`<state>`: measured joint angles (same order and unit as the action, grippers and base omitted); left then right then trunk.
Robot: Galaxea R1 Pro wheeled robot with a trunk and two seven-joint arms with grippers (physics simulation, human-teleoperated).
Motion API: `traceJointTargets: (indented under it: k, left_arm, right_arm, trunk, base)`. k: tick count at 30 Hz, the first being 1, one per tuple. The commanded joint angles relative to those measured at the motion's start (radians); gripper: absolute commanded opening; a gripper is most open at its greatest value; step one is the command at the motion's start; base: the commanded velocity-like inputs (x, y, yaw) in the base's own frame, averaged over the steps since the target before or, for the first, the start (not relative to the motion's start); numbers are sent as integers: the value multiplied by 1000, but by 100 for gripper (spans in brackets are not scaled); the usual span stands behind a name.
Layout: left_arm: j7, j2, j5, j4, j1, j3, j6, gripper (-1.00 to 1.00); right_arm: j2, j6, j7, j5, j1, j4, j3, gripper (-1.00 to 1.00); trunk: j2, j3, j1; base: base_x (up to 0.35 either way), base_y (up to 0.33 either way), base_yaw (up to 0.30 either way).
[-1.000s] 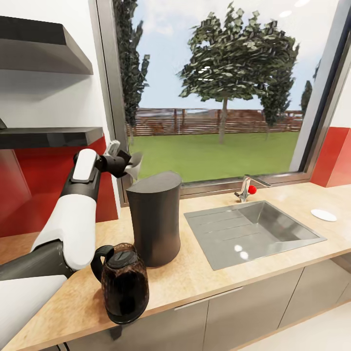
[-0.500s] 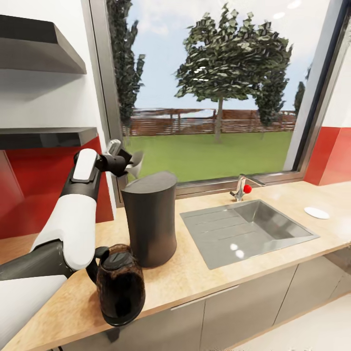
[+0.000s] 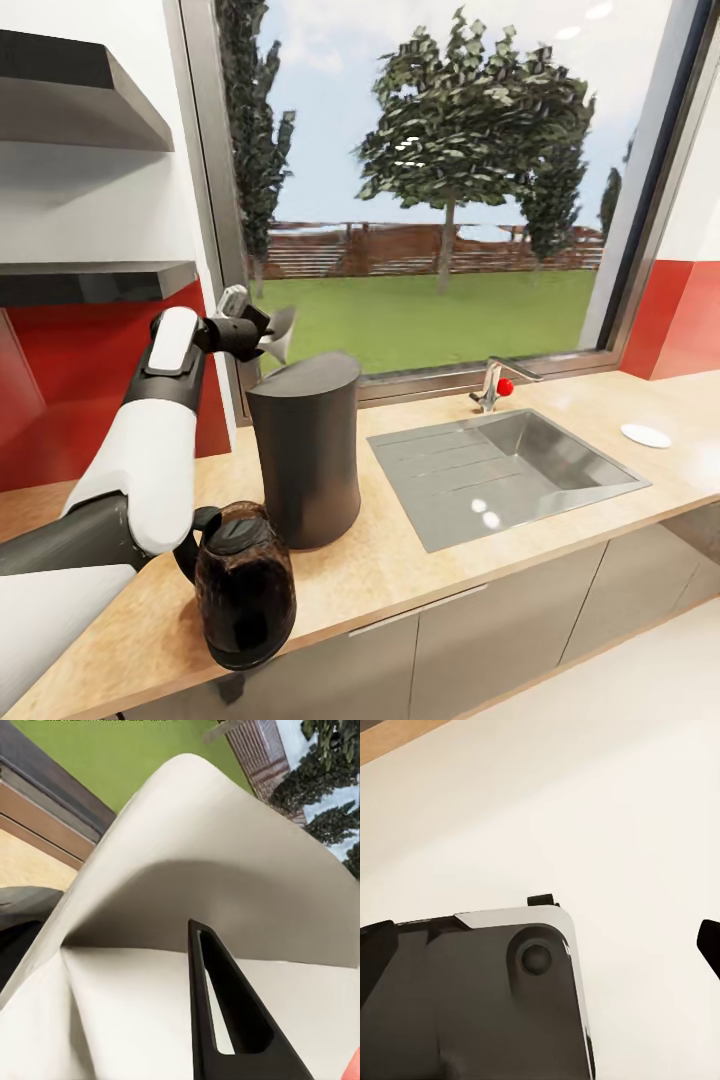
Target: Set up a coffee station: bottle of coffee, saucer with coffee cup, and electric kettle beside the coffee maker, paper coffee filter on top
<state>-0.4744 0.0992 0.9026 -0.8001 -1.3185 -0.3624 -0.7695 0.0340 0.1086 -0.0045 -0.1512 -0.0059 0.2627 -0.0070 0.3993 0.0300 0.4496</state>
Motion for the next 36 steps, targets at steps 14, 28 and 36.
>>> traceJointTargets:
  k: [14,28,36]
  left_arm:
    - [-7,-34,21,-1,50,-10,-3,-100]
    - [-7,-32,44,-1,58,5,-2,-100]
    - [10,-48,50,-12,58,-11,3,-100]
  right_arm:
    - [0,3,0,-7,0,0,-1,100]
    - [0,3,0,-7,0,-1,-1,100]
    - [4,6,-2,-7,0,15,-1,100]
  trunk:
    - [1,0,0]
    - [1,0,0]
    - [1,0,0]
  base:
    - [0,0,0]
    - [0,0,0]
    - [0,0,0]
